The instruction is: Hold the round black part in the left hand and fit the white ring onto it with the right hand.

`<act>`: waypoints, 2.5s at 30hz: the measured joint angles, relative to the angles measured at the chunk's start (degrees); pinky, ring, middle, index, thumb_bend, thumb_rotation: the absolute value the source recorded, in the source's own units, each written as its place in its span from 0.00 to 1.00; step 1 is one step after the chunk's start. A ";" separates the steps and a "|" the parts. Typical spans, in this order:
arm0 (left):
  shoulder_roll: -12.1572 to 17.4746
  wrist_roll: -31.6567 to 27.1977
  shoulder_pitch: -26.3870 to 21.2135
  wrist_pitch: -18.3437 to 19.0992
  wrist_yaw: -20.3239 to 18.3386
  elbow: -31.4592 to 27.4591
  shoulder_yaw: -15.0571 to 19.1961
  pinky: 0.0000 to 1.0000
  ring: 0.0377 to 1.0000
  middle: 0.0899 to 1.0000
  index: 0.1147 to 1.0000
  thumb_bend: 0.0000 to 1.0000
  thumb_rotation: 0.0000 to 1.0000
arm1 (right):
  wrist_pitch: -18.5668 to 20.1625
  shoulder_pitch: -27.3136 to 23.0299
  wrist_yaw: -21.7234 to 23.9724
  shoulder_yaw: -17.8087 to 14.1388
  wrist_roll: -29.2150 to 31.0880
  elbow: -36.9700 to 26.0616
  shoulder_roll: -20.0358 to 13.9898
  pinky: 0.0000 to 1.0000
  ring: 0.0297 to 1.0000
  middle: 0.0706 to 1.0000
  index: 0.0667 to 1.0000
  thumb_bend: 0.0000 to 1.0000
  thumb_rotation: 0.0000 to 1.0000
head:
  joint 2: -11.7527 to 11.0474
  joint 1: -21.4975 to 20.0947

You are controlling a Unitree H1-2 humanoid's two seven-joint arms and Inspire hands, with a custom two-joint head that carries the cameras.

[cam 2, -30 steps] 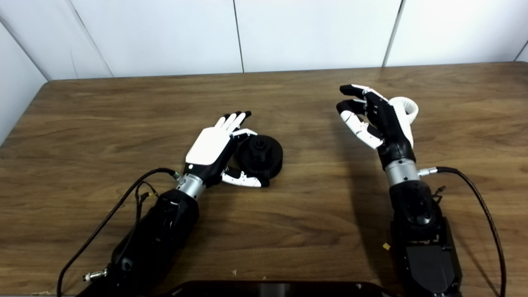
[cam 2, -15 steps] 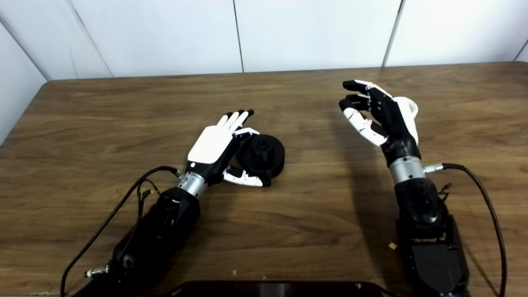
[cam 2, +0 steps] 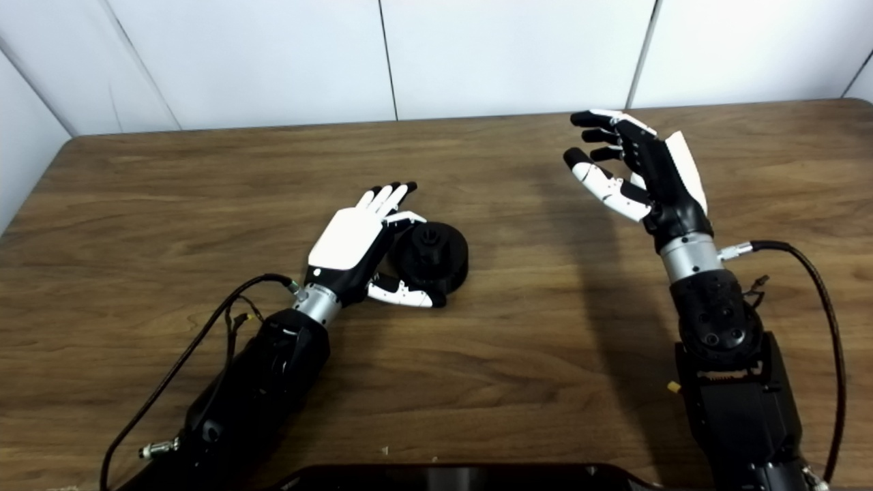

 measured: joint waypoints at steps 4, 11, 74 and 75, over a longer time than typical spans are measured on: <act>0.05 0.00 -0.25 0.29 -0.32 -0.03 -0.27 1.00 1.00 1.00 0.63 1.00 0.45 | 0.00 0.01 0.00 0.06 -0.35 -0.34 0.03 0.67 0.75 0.77 0.72 0.52 0.53 | -0.09 -0.18; 0.12 0.04 -0.50 0.60 -0.35 -0.02 -0.68 1.00 1.00 1.00 0.63 1.00 0.46 | 0.63 -0.67 4.54 5.74 -15.33 -2.29 -7.89 0.67 0.81 0.83 0.76 0.68 0.52 | -1.32 -4.64; 1.42 -0.09 0.12 -1.51 0.23 0.00 -0.03 1.00 1.00 1.00 0.63 1.00 0.45 | 3.83 -18.18 17.60 16.57 -39.44 21.40 -20.98 0.81 0.85 0.83 0.81 0.82 0.29 | -2.73 -9.93; 1.42 -0.10 0.12 -1.51 0.23 0.00 -0.02 1.00 1.00 1.00 0.63 1.00 0.45 | 3.84 -18.30 17.61 16.64 -39.52 21.59 -20.83 0.81 0.85 0.83 0.81 0.82 0.29 | -2.72 -10.02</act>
